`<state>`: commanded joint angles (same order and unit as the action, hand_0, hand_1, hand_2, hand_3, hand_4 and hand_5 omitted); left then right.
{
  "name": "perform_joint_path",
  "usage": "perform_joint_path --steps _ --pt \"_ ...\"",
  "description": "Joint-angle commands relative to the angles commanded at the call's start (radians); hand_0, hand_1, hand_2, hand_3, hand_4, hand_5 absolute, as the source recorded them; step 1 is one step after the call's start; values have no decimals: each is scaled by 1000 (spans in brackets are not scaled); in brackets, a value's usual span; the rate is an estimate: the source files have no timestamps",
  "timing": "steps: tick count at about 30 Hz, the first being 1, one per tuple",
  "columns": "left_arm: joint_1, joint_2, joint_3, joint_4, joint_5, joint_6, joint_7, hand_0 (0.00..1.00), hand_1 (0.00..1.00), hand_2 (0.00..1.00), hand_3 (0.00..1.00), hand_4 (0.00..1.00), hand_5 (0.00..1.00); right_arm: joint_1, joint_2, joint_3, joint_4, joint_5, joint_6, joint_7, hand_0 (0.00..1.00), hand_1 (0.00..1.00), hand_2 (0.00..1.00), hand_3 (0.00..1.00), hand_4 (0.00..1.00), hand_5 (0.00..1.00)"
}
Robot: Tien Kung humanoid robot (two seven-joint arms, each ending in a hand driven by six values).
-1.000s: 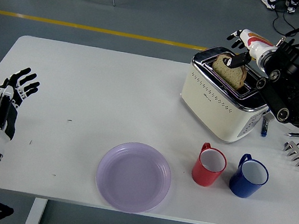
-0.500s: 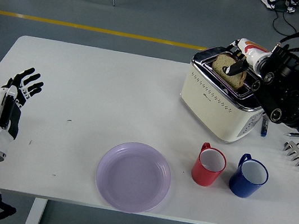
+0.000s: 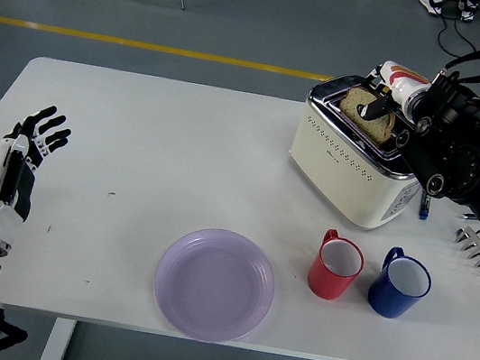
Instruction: Push plate across desktop,pick up the break from the machine,place the break in the plate
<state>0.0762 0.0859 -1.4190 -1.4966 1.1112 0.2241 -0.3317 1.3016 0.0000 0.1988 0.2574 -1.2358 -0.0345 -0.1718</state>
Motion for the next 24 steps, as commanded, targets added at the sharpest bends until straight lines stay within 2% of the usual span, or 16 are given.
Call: perform_joint_path --steps 1,6,7,12,13,18,19,22,24 --pt "0 0 0 0 0 0 0 752 744 799 773 532 941 0 0 -3 -1 2 1 -1 310 388 467 581 668 161" --pt "-7 0 -3 -1 0 0 -1 752 744 799 773 532 941 8 0 -18 -6 2 -11 -4 310 388 467 581 668 161" --pt "-7 0 -4 -1 0 0 -1 752 744 798 768 532 941 8 0 -18 -6 1 -12 -5 275 359 452 525 656 153" --pt "-14 -2 -10 -2 0 0 -2 752 744 798 768 532 941 10 0 -36 -7 8 -19 0 275 359 452 525 656 153" --pt "-14 -1 -10 -2 0 0 -2 752 744 799 765 533 941 9 0 -37 -5 0 -23 0 206 318 408 467 571 73" --pt "-14 -2 -12 -3 0 0 -2 752 744 799 765 533 941 11 0 -27 5 -45 -30 -1 206 318 408 467 571 73" --pt "-14 -2 -12 -4 0 0 -2 752 743 798 764 534 941 12 -6 -13 14 -70 -32 -5 193 290 385 450 534 57" --pt "-12 0 -14 -7 1 0 -2 752 743 798 764 534 941 13 -30 30 44 -146 -36 -13 193 290 385 450 534 57" --pt "-11 1 -18 -8 1 0 -2 752 743 798 764 534 941 16 -62 81 85 -216 -32 -26 193 290 385 450 534 57"
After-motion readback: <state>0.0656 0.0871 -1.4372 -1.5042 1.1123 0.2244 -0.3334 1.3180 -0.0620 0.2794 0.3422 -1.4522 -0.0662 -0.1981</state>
